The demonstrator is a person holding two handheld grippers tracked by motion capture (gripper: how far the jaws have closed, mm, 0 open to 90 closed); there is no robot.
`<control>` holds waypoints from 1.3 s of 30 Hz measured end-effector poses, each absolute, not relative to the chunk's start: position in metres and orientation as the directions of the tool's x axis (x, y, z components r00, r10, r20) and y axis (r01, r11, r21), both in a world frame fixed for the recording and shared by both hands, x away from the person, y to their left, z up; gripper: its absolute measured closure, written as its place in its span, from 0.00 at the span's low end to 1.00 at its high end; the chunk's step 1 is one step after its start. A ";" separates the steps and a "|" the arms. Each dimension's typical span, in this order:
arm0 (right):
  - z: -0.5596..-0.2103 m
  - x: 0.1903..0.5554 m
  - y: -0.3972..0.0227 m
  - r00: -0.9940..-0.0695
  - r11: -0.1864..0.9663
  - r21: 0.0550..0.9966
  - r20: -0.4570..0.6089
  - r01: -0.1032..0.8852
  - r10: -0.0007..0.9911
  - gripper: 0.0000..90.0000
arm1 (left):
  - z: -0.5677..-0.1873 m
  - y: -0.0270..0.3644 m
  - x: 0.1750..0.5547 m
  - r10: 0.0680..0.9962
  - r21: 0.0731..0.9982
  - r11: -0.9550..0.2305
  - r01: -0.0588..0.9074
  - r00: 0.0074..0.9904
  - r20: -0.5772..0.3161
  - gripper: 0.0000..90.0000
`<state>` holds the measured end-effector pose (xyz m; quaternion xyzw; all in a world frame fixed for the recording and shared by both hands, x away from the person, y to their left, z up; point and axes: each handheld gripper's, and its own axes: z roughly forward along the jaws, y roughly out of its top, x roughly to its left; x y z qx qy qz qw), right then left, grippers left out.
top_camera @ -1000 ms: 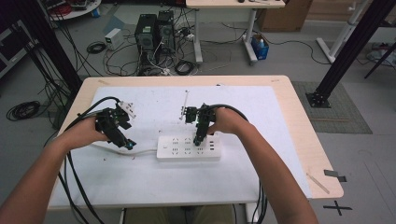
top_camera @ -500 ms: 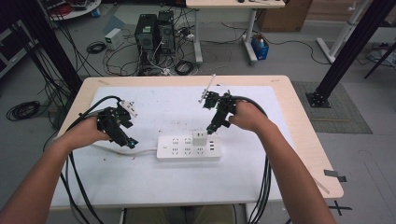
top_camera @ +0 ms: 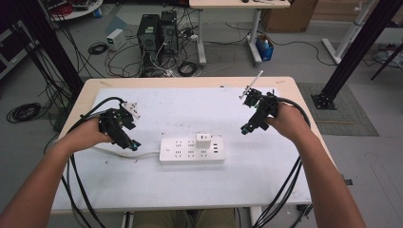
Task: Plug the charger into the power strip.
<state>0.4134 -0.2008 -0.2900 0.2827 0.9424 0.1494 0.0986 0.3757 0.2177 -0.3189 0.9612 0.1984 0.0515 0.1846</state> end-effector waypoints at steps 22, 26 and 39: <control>-0.282 0.395 -0.259 -0.721 0.710 0.307 -0.099 0.633 0.686 0.01 | -0.291 0.234 0.391 0.497 0.422 -0.793 0.440 0.867 0.030 0.25; -0.287 0.397 -0.259 -0.731 0.716 0.294 -0.074 0.633 0.678 0.01 | -0.287 0.238 0.394 0.495 0.452 -0.784 0.426 0.868 0.040 0.25; -0.292 0.406 -0.246 -0.754 0.744 0.293 -0.106 0.600 0.649 0.01 | -0.292 0.241 0.399 0.523 0.422 -0.790 0.446 0.848 0.084 0.25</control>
